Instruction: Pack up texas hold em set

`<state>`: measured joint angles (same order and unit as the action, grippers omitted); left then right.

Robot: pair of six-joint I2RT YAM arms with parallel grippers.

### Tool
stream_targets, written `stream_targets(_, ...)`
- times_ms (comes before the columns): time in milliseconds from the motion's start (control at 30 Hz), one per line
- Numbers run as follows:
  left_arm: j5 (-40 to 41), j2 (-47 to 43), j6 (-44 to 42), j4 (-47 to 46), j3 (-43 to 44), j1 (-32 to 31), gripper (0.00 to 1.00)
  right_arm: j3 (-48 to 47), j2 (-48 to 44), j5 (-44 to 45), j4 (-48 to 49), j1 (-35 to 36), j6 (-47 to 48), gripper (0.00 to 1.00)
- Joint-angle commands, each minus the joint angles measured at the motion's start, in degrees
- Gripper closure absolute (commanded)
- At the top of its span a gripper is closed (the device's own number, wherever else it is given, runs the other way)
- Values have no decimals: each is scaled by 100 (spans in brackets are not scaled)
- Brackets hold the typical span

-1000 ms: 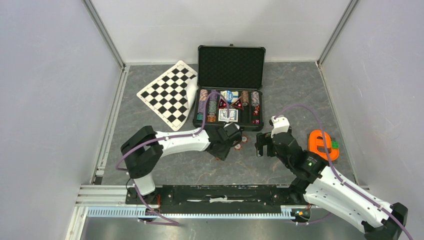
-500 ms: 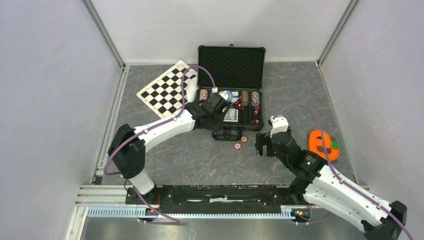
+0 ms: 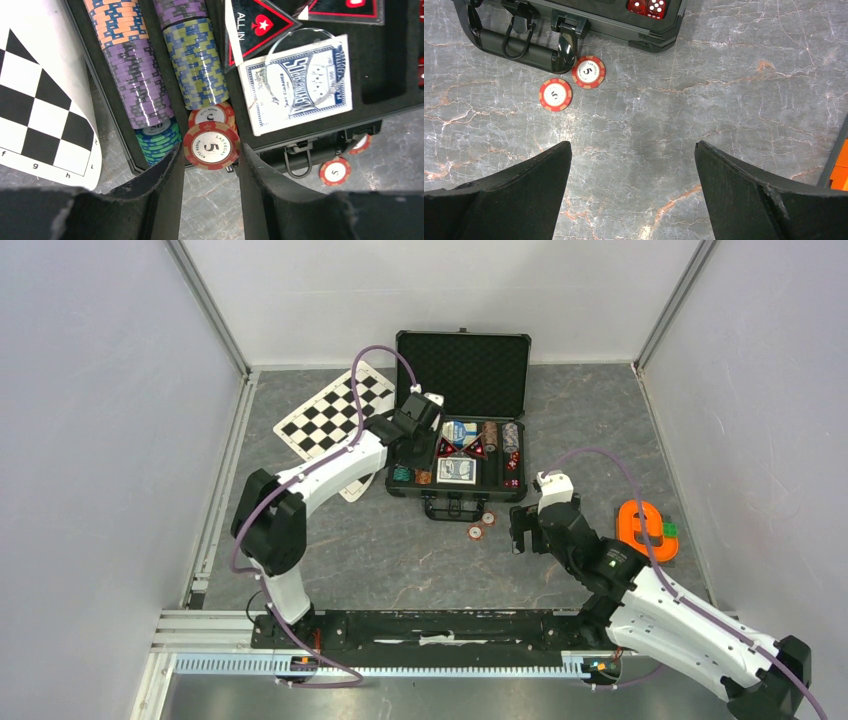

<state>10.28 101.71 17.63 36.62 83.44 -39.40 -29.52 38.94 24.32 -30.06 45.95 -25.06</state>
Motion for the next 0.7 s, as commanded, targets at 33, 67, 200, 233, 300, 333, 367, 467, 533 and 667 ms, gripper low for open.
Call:
stream_targets(33, -38, 180, -319, -402, 175, 89, 63, -160, 34, 147, 165, -16, 63, 1)
stream_targets(67, -22, 196, -321, -525, 129, 98, 63, -160, 37, 147, 166, -15, 63, 1)
stream_targets(200, 92, 209, -296, -974, -56, 122, 63, -151, 44, 145, 167, -16, 71, 1)
stream_targets(233, 120, 210, -287, -1077, -116, 119, 63, -151, 37, 148, 167, -16, 71, 1)
stream_targets(300, 159, 234, -286, -1194, -174, 122, 63, -143, 33, 148, 161, -16, 64, 1)
stream_targets(333, 192, 258, -286, -1243, -199, 125, 63, -142, 23, 147, 164, -16, 63, 1)
stream_targets(367, 207, 285, -286, -1290, -212, 125, 63, -133, 17, 146, 166, -16, 69, 1)
stream_targets(467, 292, 302, -278, -1509, -382, 125, 63, -133, 10, 149, 167, -12, 55, 1)
stream_targets(533, 354, 229, -245, -1735, -587, 122, 63, -124, 13, 147, 168, -15, 49, 1)
stream_targets(667, 530, 11, -211, -2375, -1136, 116, 63, -124, 15, 136, 162, -16, 36, 1)
